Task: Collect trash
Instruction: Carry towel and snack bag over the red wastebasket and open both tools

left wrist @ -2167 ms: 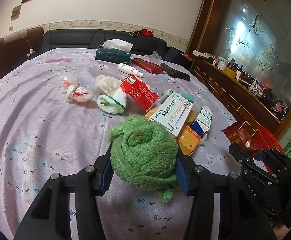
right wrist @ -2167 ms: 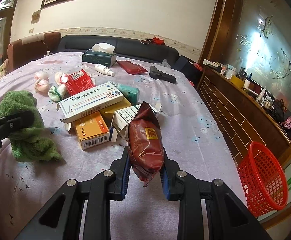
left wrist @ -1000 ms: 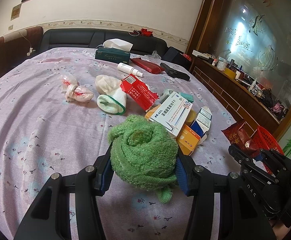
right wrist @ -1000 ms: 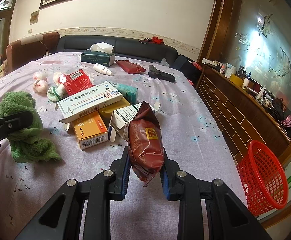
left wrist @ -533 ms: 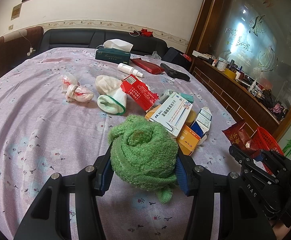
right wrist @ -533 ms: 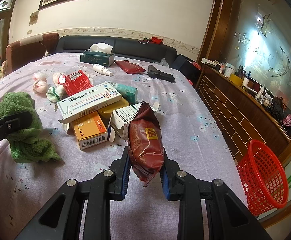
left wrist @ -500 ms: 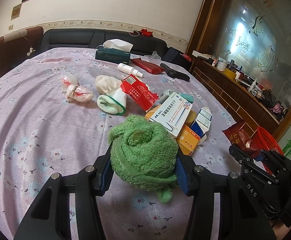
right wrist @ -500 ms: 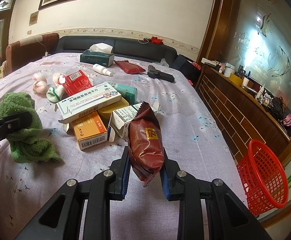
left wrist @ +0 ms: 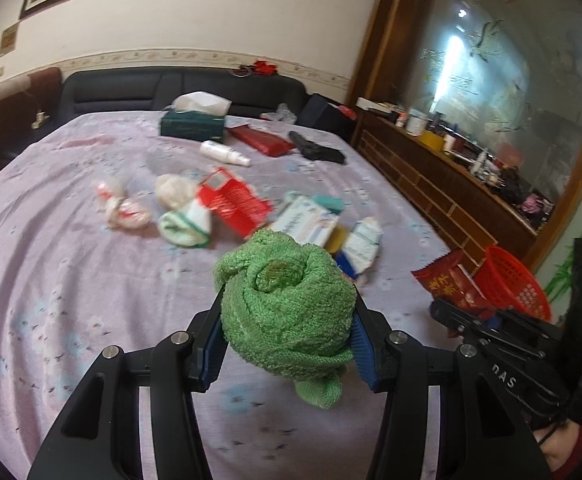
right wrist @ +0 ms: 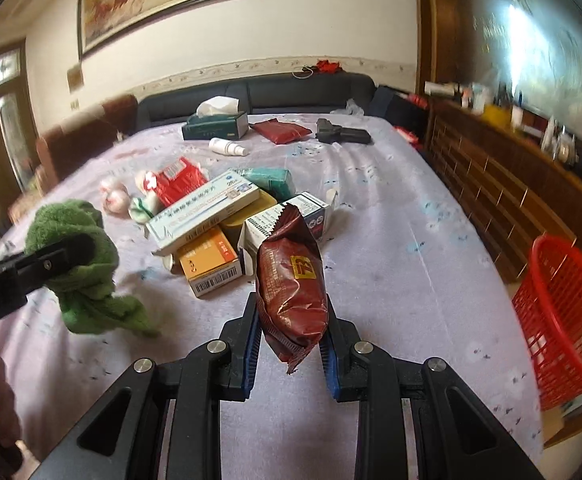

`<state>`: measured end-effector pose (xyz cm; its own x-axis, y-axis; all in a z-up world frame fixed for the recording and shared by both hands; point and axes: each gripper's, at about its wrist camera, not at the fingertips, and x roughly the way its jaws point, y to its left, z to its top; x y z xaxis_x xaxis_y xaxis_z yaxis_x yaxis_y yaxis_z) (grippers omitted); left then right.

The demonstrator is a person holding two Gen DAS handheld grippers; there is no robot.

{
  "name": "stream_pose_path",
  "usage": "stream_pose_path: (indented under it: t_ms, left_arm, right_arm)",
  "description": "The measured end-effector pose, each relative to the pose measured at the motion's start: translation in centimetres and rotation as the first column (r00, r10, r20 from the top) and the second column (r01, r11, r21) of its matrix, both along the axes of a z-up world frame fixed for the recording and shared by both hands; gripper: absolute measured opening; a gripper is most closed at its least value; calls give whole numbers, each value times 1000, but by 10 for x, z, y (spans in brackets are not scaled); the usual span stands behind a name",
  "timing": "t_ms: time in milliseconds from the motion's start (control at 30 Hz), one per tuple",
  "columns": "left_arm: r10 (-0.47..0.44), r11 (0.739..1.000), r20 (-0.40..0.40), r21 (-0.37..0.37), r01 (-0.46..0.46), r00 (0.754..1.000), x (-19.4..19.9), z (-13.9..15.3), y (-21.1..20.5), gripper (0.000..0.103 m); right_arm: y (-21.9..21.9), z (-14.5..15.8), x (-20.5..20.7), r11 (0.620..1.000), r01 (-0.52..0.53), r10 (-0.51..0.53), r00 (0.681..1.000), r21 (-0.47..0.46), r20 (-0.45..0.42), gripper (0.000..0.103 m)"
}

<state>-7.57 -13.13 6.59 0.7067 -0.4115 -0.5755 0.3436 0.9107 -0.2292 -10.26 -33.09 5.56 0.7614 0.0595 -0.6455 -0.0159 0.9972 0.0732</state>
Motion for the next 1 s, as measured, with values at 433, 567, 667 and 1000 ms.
stream_pose_path:
  t_ms: [433,567,667,1000]
  left_arm:
    - [-194,981,-7,6,194,981,-3,31,-89,52]
    - [-302,953,-30,-30,301,953,0,47,-133,52]
    - [-396,917,-44,-62,393,917,-2,58,-178,52]
    - [-538,842,-76,-80,533,839,0,61,-319,52]
  right_arm:
    - [-79,31,-28,982,121,-129,990,147,48,28]
    - [-123,45,-44,962,212,-226,972,175,67,28]
    - [-160,54,-56,941,277,-296,952,197,77,29]
    - [-261,73,-97,859,448,-479,874,246,80,29]
